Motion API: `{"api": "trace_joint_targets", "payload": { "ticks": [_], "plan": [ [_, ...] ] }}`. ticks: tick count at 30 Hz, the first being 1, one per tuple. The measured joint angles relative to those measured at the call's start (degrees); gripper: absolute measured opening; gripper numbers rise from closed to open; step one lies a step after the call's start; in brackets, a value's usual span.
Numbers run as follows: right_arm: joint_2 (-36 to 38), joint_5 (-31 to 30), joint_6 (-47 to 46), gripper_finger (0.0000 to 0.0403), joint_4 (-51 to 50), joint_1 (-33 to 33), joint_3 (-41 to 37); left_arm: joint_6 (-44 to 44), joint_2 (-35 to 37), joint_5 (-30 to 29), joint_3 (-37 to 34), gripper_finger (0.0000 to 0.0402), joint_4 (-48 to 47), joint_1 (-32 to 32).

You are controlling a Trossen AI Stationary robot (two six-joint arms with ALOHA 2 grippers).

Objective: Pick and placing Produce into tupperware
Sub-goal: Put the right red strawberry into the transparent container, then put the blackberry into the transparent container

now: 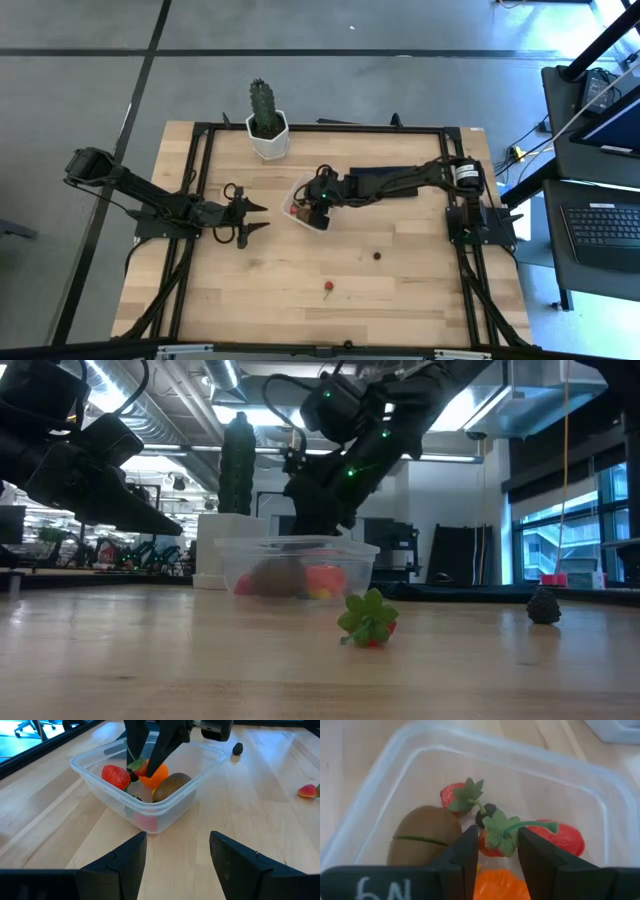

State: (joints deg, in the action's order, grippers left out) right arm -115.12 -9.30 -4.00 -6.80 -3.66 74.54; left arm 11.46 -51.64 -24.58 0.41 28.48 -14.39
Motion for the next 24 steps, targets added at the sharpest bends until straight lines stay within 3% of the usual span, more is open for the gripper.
{"api": "trace_joint_targets", "payload": {
  "ticks": [14, 24],
  "plan": [
    [0.3, 0.4, 0.0, 0.0159, 0.1, 0.0, 0.0, 0.0, 0.0, 0.0, 0.0, 0.0208, 0.0, 0.0],
    [0.4, 3.7, -1.5, 0.0281, 0.0, -0.2, 0.1, 0.0, 0.0, 0.0, 0.0, 0.0208, 0.0, 0.0]
  ]
}}
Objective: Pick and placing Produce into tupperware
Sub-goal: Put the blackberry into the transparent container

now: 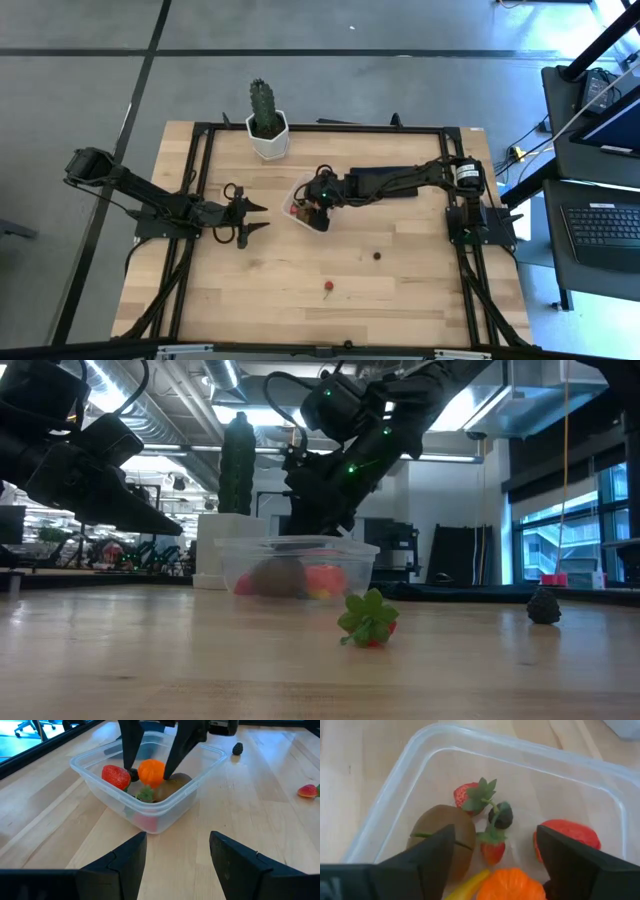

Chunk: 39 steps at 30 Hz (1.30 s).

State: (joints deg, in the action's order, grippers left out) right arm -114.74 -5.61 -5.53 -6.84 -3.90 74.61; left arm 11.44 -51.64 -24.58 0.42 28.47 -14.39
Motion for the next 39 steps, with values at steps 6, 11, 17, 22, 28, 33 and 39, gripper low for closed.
{"api": "trace_joint_targets", "payload": {
  "ticks": [6, 11, 17, 22, 28, 33, 39],
  "plan": [
    [4.6, -1.4, 0.1, 0.0307, -4.4, 0.0, 0.8, 0.0, 0.0, 0.0, 0.0, 0.0208, -0.1, 0.0],
    [11.7, -2.5, -1.8, 0.0308, -10.2, 1.2, -0.9, 0.1, 0.0, 0.0, 0.0, 0.0208, -0.5, 0.0],
    [21.7, -7.0, -7.7, 0.0308, -6.9, 5.3, -12.2, 0.4, 0.0, 0.0, 0.0, 0.0208, -1.2, 0.0],
    [30.0, -8.0, -13.5, 0.0308, -2.6, 11.9, -24.3, 0.4, 0.0, 0.0, 0.0, 0.0208, -1.8, 0.0],
    [34.7, -7.9, -14.2, 0.0308, -0.2, 22.1, -33.4, 0.4, 0.0, 0.0, 0.0, 0.0208, -2.5, 0.0],
    [35.1, -8.2, -22.8, 0.0308, -0.2, 26.7, -37.1, 0.4, 0.0, 0.0, 0.0, 0.0208, -2.5, 0.0],
    [34.9, -8.4, -30.2, 0.0308, -1.4, 28.8, -38.9, 0.4, 0.0, -0.2, 0.0, 0.0208, -2.3, 0.0]
  ]
}}
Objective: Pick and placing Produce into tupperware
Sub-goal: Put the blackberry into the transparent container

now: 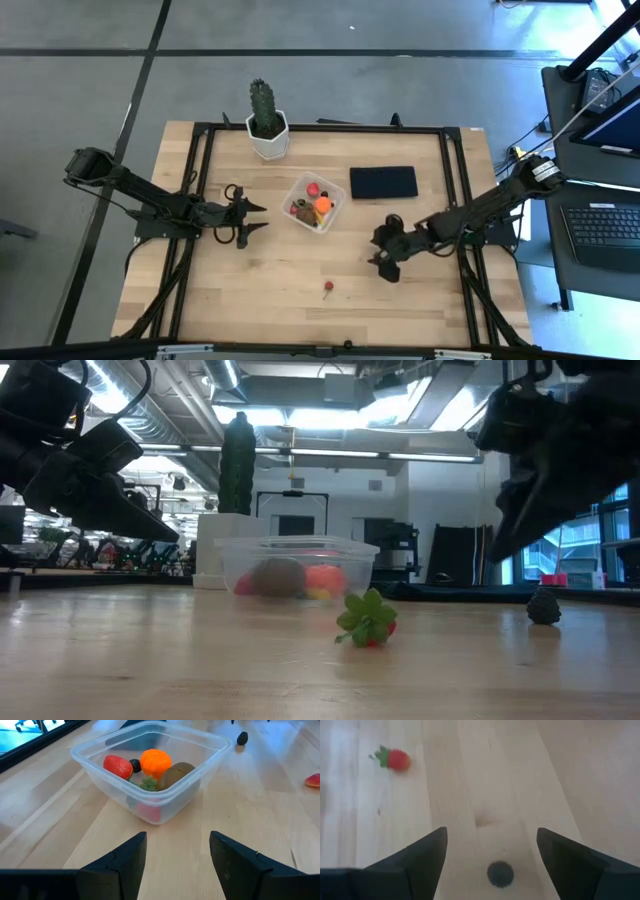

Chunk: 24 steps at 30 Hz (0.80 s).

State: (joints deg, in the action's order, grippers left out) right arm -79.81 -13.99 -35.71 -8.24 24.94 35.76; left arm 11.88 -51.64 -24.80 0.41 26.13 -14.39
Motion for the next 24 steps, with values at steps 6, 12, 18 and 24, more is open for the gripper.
{"api": "trace_joint_targets", "payload": {
  "ticks": [6, 12, 18, 24],
  "plan": [
    [0.0, -0.2, 1.6, 0.0308, -0.2, 0.8, -2.0, 0.2, 0.0, -0.4, 0.0, 0.0208, 0.0, 0.0],
    [0.0, -1.5, 1.6, 0.0308, 0.3, 0.8, -4.8, 2.0, 0.0, -1.1, 0.0, 0.0208, 0.0, 0.0],
    [0.0, -1.6, 2.0, 0.0308, 2.8, 1.9, -7.0, 2.9, 0.0, -1.2, 0.0, 0.0208, 0.1, 0.0],
    [0.0, -3.6, 1.5, 0.0308, 6.8, 3.0, -9.8, 3.0, 0.0, -1.6, 0.0, 0.0208, 0.1, 0.0]
  ]
}}
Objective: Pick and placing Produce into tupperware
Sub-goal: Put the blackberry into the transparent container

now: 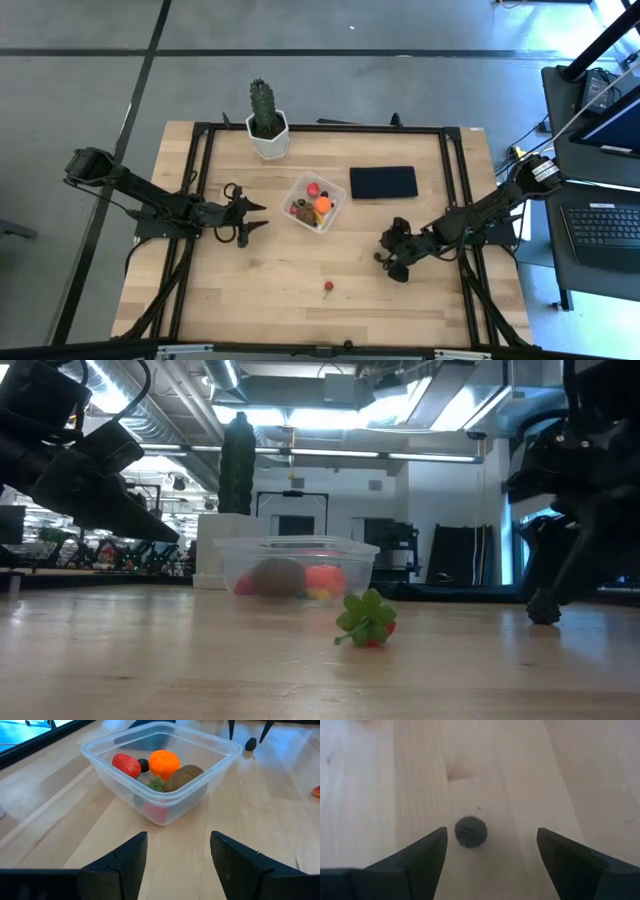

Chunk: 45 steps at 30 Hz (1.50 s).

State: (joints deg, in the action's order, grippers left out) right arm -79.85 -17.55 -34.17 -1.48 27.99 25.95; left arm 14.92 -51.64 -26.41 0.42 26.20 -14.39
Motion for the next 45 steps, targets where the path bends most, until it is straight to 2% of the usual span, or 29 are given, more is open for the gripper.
{"api": "trace_joint_targets", "payload": {
  "ticks": [9, 18, 24, 45],
  "plan": [
    [-0.2, -0.9, -0.1, 0.0308, 3.3, 0.0, -0.1, 0.2, 0.0, 0.0, 0.0, 0.0208, 0.0, 0.0],
    [-6.2, -0.9, 0.1, 0.0308, 8.9, 0.0, -0.1, 0.2, 0.0, 0.0, 0.0, 0.0208, 0.0, 0.0],
    [-7.1, -1.6, 0.0, 0.0303, 8.8, 0.7, 0.0, 0.2, 0.0, 0.0, 0.0, 0.0208, 0.0, 0.0],
    [-7.0, -1.6, -0.2, 0.0163, 6.5, 1.9, 0.0, 1.5, 0.0, 0.0, 0.0, 0.0208, 0.0, 0.0]
  ]
}}
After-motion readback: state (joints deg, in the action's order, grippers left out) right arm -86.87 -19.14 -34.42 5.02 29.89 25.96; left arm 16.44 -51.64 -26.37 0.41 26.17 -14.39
